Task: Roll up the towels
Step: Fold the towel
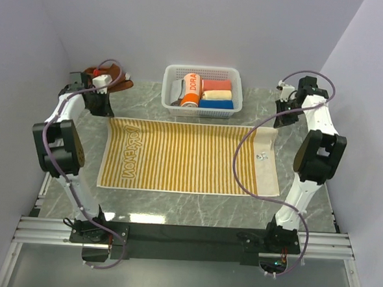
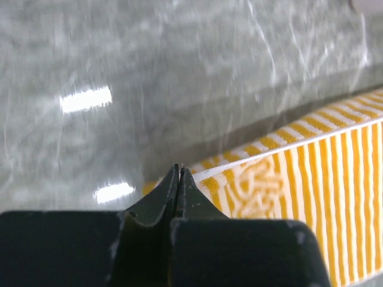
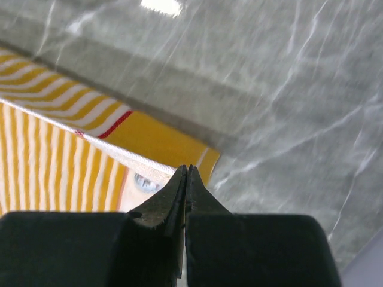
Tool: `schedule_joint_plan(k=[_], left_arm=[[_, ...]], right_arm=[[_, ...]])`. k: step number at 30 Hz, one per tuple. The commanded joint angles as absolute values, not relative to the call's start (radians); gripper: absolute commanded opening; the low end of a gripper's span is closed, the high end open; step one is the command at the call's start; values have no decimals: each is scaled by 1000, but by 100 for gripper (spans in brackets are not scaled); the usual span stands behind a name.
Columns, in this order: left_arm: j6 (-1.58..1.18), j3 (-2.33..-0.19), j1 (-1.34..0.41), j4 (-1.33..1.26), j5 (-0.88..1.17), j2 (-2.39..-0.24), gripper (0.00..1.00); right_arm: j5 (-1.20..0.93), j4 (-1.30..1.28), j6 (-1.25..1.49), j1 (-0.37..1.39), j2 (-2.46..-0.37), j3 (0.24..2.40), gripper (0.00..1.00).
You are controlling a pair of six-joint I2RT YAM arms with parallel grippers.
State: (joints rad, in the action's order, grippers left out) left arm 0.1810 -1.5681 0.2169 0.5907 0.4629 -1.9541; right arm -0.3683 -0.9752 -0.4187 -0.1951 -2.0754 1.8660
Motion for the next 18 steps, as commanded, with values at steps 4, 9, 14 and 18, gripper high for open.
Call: schedule_joint_plan(k=[4,9,14,18], left_arm=[[383,-1361,267,624,538,-1728,0],[503,-1162,268,657,520,-1597,0],[572,-967,275,623,456,-1523,0],[557,-864,275,549,422,-1520,0]], right_arm=[[-377,-986,-515,-213,-1867,1655,0],[-368,-996,-569,-227,-1770,1478,0],[-287,-905,-606,-253,-1709,1298,0],[-279,-862,-603,-278,-1747,1227,0]])
